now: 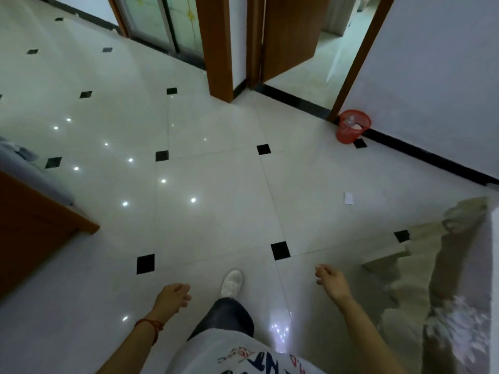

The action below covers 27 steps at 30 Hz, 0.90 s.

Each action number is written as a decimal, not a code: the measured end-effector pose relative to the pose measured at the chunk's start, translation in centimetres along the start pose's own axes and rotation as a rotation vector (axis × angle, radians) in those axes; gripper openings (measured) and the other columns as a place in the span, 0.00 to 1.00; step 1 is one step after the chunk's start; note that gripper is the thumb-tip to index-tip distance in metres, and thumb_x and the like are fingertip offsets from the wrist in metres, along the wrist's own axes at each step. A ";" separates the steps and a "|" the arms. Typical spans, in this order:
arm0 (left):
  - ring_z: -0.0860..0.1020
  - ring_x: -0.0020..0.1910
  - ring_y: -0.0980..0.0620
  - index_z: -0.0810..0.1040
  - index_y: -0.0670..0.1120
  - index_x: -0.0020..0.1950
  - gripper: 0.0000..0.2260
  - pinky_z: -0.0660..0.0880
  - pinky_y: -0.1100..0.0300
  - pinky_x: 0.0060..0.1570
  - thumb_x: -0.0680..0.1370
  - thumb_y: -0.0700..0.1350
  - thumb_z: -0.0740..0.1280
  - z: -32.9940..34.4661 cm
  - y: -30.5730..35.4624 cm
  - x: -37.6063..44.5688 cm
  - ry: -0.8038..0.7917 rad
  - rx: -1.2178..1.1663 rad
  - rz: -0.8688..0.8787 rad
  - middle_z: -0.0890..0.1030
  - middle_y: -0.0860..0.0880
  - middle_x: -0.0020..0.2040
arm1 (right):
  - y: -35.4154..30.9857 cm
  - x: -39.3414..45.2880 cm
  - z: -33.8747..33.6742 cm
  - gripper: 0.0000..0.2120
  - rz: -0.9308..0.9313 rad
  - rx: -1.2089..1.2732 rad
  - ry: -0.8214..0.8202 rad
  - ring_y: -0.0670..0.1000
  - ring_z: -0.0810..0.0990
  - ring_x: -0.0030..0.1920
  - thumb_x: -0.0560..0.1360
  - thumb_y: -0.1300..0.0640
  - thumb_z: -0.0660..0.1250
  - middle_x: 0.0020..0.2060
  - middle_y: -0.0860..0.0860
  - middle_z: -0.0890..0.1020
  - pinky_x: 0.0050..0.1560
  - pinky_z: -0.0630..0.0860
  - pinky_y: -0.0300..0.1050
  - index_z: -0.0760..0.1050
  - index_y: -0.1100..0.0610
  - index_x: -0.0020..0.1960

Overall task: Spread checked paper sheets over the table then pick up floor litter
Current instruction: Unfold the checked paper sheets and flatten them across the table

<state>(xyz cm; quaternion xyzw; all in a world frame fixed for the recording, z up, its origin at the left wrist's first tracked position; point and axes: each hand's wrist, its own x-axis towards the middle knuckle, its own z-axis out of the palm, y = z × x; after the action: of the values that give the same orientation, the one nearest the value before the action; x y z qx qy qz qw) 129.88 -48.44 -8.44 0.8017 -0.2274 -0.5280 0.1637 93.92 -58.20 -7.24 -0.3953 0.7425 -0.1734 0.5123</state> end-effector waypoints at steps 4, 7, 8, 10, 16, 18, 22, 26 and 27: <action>0.76 0.45 0.45 0.74 0.35 0.58 0.13 0.69 0.61 0.38 0.79 0.44 0.61 -1.6 9.1 5.8 -0.056 0.081 0.043 0.78 0.41 0.47 | -2.8 3.6 -0.5 0.08 0.094 0.071 0.079 0.55 0.76 0.43 0.78 0.61 0.60 0.42 0.58 0.76 0.39 0.69 0.42 0.75 0.65 0.47; 0.76 0.45 0.45 0.75 0.36 0.58 0.13 0.70 0.59 0.40 0.79 0.44 0.61 -1.6 17.4 9.7 -0.120 0.171 0.149 0.78 0.41 0.48 | -4.2 5.3 -1.3 0.08 0.137 0.137 0.118 0.55 0.76 0.42 0.79 0.60 0.58 0.42 0.57 0.76 0.42 0.70 0.43 0.73 0.62 0.45; 0.76 0.45 0.45 0.75 0.36 0.58 0.13 0.70 0.59 0.40 0.79 0.44 0.61 -1.1 20.4 10.9 -0.139 0.204 0.188 0.79 0.41 0.48 | -4.3 5.8 -1.6 0.08 0.154 0.156 0.134 0.55 0.76 0.43 0.79 0.59 0.58 0.43 0.57 0.77 0.46 0.69 0.44 0.73 0.61 0.46; 0.76 0.45 0.45 0.75 0.36 0.58 0.14 0.70 0.61 0.38 0.79 0.45 0.61 0.6 26.3 12.7 -0.188 0.269 0.263 0.79 0.41 0.48 | -4.3 6.7 -2.3 0.08 0.207 0.196 0.180 0.56 0.77 0.44 0.79 0.59 0.58 0.44 0.59 0.78 0.48 0.68 0.44 0.74 0.62 0.48; 0.77 0.43 0.47 0.77 0.39 0.52 0.11 0.70 0.62 0.38 0.79 0.46 0.61 10.8 41.9 15.8 -0.371 0.425 0.459 0.80 0.40 0.48 | -2.8 9.8 -5.5 0.15 0.374 0.352 0.317 0.57 0.74 0.37 0.78 0.62 0.59 0.35 0.61 0.76 0.44 0.69 0.46 0.74 0.60 0.33; 0.78 0.43 0.47 0.77 0.42 0.49 0.09 0.70 0.63 0.38 0.78 0.46 0.62 14.7 46.0 16.4 -0.414 0.467 0.512 0.80 0.42 0.46 | -2.4 11.8 -7.2 0.16 0.406 0.399 0.365 0.56 0.73 0.37 0.78 0.62 0.60 0.32 0.59 0.75 0.44 0.69 0.48 0.73 0.58 0.31; 0.78 0.40 0.51 0.77 0.44 0.48 0.07 0.70 0.64 0.37 0.79 0.46 0.61 20.8 51.6 17.2 -0.465 0.543 0.553 0.80 0.44 0.45 | -3.2 15.9 -11.4 0.15 0.453 0.446 0.366 0.56 0.74 0.38 0.78 0.60 0.60 0.32 0.58 0.75 0.47 0.73 0.52 0.75 0.61 0.34; 0.78 0.41 0.50 0.77 0.42 0.50 0.09 0.72 0.62 0.38 0.79 0.45 0.61 24.2 54.4 18.7 -0.486 0.619 0.518 0.80 0.43 0.45 | -6.1 20.0 -16.7 0.14 0.420 0.466 0.401 0.57 0.74 0.41 0.78 0.60 0.59 0.35 0.59 0.76 0.47 0.71 0.50 0.73 0.61 0.35; 0.78 0.40 0.50 0.77 0.41 0.50 0.09 0.72 0.63 0.37 0.79 0.45 0.61 24.7 54.9 19.1 -0.487 0.636 0.503 0.80 0.43 0.45 | -7.0 21.0 -18.2 0.13 0.408 0.461 0.420 0.56 0.74 0.41 0.78 0.60 0.59 0.35 0.59 0.76 0.47 0.70 0.48 0.73 0.62 0.36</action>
<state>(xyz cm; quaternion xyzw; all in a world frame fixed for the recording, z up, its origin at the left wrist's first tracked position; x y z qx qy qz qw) 103.08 -105.59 -5.21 0.5848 -0.5967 -0.5489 -0.0252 77.04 -81.30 -8.14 -0.0692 0.8362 -0.3078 0.4486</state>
